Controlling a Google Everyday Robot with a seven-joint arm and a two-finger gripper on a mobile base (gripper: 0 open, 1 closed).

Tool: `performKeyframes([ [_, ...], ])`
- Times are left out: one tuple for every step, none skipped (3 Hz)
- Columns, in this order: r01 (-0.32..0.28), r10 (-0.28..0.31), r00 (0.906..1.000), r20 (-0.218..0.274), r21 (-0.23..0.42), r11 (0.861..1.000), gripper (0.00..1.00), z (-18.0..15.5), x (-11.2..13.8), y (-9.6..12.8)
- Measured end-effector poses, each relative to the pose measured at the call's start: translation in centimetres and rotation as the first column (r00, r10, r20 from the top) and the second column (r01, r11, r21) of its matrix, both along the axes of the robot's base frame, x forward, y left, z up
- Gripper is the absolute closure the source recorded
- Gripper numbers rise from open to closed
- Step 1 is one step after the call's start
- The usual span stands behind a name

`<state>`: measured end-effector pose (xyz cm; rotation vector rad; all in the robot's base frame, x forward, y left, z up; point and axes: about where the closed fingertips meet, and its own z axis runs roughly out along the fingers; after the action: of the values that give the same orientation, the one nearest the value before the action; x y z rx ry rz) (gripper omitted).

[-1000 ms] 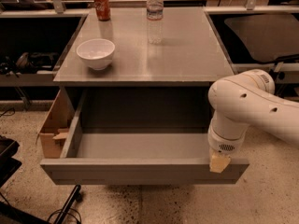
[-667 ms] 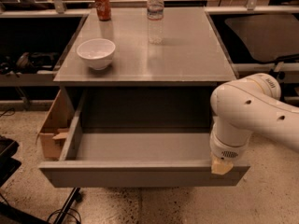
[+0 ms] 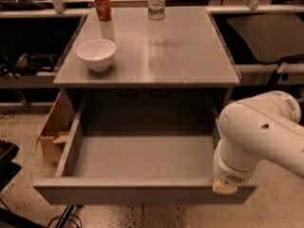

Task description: Open top drawer

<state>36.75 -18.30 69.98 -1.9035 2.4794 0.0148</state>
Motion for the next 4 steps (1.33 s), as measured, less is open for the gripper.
performKeyframes([
  [0.0, 0.0, 1.0, 0.0, 0.0, 1.0, 1.0, -0.1, 0.1, 0.0],
  [0.02, -0.02, 0.9998, 0.002, -0.014, 1.0, 1.0, 0.5, -2.1, -0.9],
  [0.02, -0.02, 0.9998, 0.002, -0.014, 1.0, 1.0, 0.6, -2.1, -0.9],
  [0.037, -0.037, 0.9993, 0.002, -0.025, 0.999, 1.0, 1.1, -4.1, -1.8],
])
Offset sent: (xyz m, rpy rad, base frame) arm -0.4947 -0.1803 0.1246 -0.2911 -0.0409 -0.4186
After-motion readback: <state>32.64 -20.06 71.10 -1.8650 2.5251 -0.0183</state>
